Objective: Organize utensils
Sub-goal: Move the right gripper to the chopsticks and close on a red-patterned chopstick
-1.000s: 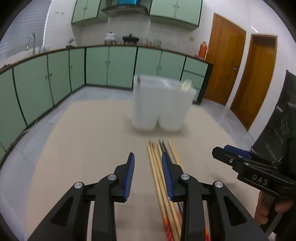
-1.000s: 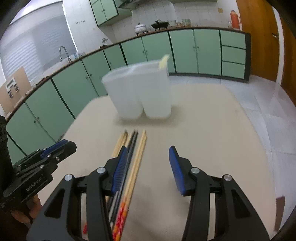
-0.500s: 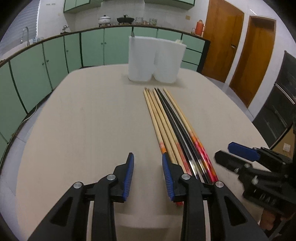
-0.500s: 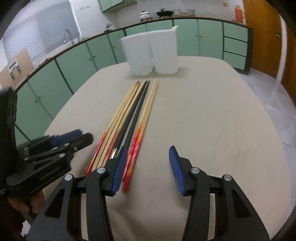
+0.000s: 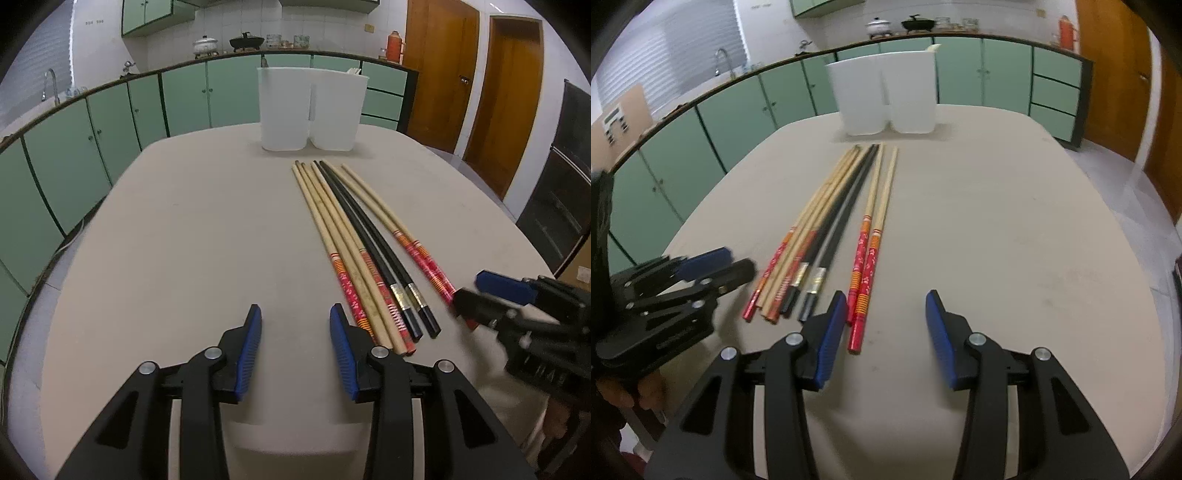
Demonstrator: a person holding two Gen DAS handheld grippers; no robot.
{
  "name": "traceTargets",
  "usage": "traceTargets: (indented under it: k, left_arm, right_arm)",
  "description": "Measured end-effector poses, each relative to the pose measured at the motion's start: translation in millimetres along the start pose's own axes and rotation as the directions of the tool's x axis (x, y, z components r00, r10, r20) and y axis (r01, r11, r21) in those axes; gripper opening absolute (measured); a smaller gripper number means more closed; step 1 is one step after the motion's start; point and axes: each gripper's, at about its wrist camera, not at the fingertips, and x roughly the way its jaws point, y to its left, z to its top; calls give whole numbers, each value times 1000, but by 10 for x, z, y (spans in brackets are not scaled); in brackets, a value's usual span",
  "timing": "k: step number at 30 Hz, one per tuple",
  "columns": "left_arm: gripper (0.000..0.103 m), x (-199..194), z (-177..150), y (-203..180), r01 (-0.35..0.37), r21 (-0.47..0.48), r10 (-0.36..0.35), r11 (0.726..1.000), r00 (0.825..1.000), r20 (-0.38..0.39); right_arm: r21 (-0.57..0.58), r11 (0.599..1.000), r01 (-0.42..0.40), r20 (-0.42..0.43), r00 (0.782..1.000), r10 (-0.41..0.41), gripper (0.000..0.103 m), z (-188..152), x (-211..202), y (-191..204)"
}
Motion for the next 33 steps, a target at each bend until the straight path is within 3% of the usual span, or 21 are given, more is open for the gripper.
traceTargets:
  k: [6,11,15,19,24,26,30,33]
  left_arm:
    - [42,-176,-80,0,36,-3,-36,999,999,30]
    - [42,-251,-138,-55,54,4,-55,999,998,37]
    - [43,-266,-157,-84,59,8,-59,998,998,34]
    - [44,-285,-157,-73,51,-5,-51,999,998,43]
    - [45,-300,-172,-125,70,-6,-69,998,997,40]
    - [45,-309,-184,-165,83,0,-83,997,996,37]
    - [45,-267,-185,-212,89,3,-89,996,996,20]
    - [45,-200,-182,-209,84,-10,-84,996,996,-1]
  right_arm:
    - [-6,999,-41,4,999,41,44,-112,-122,6]
    - [-44,999,-30,4,1000,30,38,-219,-124,119]
    - [-60,998,27,18,1000,-26,24,-207,-108,114]
    - [-6,1000,28,19,999,-28,26,-186,-131,-9]
    - [-32,999,9,17,1000,-8,27,-226,-130,51]
    - [-53,998,15,24,1000,-14,24,-230,-109,95]
    - [-51,999,20,34,999,-18,6,-215,-76,91]
    - [-38,999,14,34,999,-12,5,-207,-74,70]
